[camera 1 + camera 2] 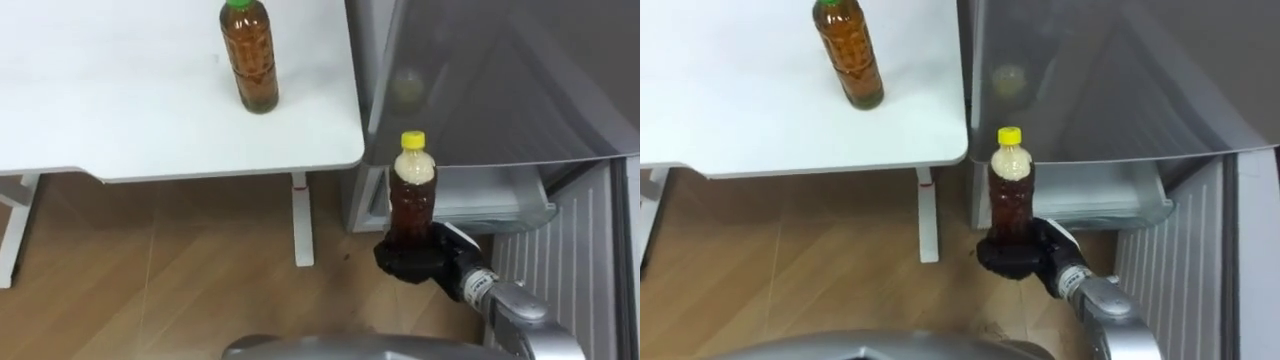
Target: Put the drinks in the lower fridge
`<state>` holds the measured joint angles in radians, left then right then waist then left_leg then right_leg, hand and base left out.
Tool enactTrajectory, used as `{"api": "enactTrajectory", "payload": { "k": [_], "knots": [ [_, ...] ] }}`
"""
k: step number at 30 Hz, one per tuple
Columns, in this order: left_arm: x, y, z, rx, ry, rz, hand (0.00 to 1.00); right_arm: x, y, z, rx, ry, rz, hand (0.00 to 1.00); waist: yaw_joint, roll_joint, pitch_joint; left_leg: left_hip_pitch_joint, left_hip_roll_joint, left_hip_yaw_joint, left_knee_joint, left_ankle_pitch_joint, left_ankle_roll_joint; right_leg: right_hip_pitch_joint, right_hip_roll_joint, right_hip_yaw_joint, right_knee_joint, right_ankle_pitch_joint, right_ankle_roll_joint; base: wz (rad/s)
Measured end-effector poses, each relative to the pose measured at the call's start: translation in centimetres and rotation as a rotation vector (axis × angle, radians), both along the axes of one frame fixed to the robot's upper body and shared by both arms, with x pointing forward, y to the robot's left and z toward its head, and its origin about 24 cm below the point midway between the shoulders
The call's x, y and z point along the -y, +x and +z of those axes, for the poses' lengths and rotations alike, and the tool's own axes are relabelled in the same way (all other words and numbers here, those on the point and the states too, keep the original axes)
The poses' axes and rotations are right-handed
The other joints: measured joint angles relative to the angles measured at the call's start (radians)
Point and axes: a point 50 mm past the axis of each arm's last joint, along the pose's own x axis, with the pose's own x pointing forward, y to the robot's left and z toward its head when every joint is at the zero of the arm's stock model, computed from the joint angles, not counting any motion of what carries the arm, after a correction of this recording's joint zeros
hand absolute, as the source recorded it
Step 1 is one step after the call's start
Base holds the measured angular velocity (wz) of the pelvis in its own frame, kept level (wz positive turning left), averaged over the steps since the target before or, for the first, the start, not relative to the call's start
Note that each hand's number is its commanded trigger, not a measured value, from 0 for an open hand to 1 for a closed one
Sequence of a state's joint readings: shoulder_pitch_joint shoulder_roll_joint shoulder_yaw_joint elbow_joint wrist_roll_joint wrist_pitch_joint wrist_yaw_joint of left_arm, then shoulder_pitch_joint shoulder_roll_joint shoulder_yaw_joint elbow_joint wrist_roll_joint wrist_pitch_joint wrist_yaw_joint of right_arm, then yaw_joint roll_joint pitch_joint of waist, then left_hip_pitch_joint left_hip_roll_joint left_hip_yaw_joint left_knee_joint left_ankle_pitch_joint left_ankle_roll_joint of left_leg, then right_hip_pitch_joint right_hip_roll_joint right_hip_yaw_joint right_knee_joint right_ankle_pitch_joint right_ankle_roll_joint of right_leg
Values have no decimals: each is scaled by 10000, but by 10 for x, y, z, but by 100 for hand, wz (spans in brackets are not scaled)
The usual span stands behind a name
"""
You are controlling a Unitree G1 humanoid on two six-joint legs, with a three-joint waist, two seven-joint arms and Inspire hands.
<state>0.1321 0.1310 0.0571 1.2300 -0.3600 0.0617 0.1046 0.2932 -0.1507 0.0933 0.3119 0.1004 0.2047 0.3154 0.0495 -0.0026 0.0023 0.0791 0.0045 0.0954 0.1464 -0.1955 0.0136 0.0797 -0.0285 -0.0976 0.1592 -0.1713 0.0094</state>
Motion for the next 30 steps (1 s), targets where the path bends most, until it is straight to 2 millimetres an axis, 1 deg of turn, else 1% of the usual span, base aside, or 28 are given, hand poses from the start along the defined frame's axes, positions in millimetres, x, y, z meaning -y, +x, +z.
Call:
{"api": "enactTrajectory", "payload": {
  "k": [1, 2, 3, 8, 13, 17, 21, 27, 30],
  "knots": [
    [2, 7, 0, 178, -23, -404, 0, 1, -2, -2, -129, -50, -74, 100, -21, 28, -13, -22, -1, 14, -1, 0, 0, -40, -1, 6, 18, 0, 0, -4],
    [2, 9, 1, 254, -22, -616, 0, 1, -3, -4, -182, -74, -108, 100, -23, 48, -18, -47, -1, 22, 2, 0, 0, -85, -2, 10, 51, 0, 0, -4],
    [4, 14, 1, 417, -16, -894, 0, 2, -5, -6, -278, -131, -191, 100, -51, 71, 0, -86, 0, 24, 26, 1, 0, -135, -9, -4, 103, 0, 0, 0],
    [5, 18, 2, 680, -86, -1361, 0, 5, -8, -10, -372, -275, -624, 100, -122, 63, 9, -161, 0, 107, 48, 1, 1, -261, -5, 96, 123, 0, -1, -5],
    [4, 17, 2, 782, -26, -1516, 0, 8, -15, -19, -802, 258, -1780, 100, -168, 52, 25, -142, 0, 134, 44, 1, 1, -270, 3, 138, 131, 1, 0, 0],
    [4, 15, 3, 865, -17, -1576, 0, 9, -18, -22, -984, 648, -2652, 100, -176, 66, 44, -143, 2, 110, 43, 1, 1, -273, 7, 136, 140, 1, -1, 0],
    [4, 15, 3, 1001, 32, -1599, 0, 10, -16, -24, -1036, 1176, -3545, 100, -185, 17, 64, -150, 0, 104, 43, 1, 1, -269, 6, 123, 141, 1, -1, 0],
    [3, 15, 3, 1017, 8, -1599, 0, 10, -12, -25, -1055, 1272, -4043, 100, -199, -49, 61, -168, -4, 109, 49, 1, 1, -274, 0, 104, 134, 1, 0, 0],
    [2, 14, 3, 1030, -10, -1501, 0, 10, -9, -24, -1033, 1746, -4592, 100, -170, -52, 60, -184, -3, 104, 59, 1, 1, -271, -9, 59, 130, 1, 0, 0]
  ]
}}
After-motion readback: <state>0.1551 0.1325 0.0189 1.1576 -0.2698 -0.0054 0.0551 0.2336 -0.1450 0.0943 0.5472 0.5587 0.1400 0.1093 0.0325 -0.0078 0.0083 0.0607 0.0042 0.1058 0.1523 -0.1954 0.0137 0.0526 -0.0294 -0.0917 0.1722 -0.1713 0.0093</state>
